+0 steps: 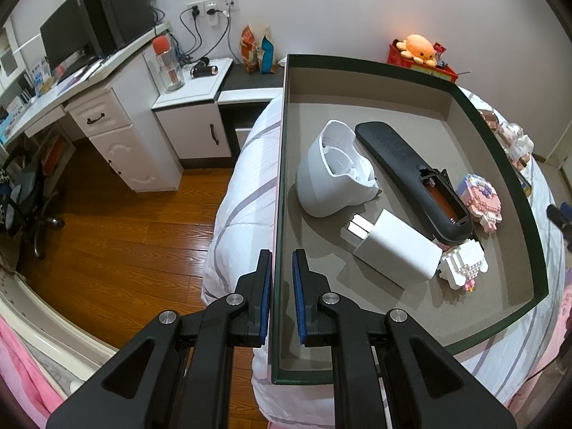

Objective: Organize rigid objects
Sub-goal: 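Grasp the blue-and-gold box with the right gripper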

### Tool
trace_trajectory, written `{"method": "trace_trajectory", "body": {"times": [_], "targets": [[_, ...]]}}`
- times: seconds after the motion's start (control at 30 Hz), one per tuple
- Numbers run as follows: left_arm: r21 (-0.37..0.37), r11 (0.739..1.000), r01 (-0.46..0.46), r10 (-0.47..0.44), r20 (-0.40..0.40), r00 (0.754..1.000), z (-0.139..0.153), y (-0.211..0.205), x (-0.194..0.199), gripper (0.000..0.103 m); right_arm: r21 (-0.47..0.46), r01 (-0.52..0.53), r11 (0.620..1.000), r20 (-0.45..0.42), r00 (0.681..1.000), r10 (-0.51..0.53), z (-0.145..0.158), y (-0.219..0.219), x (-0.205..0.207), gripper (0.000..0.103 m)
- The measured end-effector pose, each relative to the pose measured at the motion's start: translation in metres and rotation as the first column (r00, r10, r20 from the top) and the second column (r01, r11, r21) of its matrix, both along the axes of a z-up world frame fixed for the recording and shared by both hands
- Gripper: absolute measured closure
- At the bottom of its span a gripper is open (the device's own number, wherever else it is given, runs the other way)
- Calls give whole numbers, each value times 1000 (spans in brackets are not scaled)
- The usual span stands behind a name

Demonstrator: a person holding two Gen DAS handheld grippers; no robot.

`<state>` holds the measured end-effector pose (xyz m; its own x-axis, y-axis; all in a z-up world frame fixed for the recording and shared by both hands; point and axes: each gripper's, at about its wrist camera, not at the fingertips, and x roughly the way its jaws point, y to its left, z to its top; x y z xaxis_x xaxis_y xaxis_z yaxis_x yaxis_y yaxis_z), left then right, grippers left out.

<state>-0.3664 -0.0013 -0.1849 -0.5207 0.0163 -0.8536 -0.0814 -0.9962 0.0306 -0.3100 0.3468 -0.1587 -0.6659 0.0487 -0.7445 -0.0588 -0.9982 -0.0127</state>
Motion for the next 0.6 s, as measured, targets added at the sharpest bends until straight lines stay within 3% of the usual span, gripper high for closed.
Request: {"method": "trace_trajectory", "body": {"times": [0.53, 0.57, 0.6], "targets": [[-11, 1000, -3, 4, 23, 1000, -1, 5, -28, 93, -17, -49, 999, 70, 996, 50, -44, 11, -72, 25], [-14, 1000, -4, 4, 22, 1000, 0, 6, -29, 93, -18, -56, 998, 68, 996, 57, -43, 10, -73, 28], [-17, 1000, -4, 4, 21, 1000, 0, 6, -30, 93, -21, -64, 998, 66, 996, 66, -43, 10, -73, 43]]}}
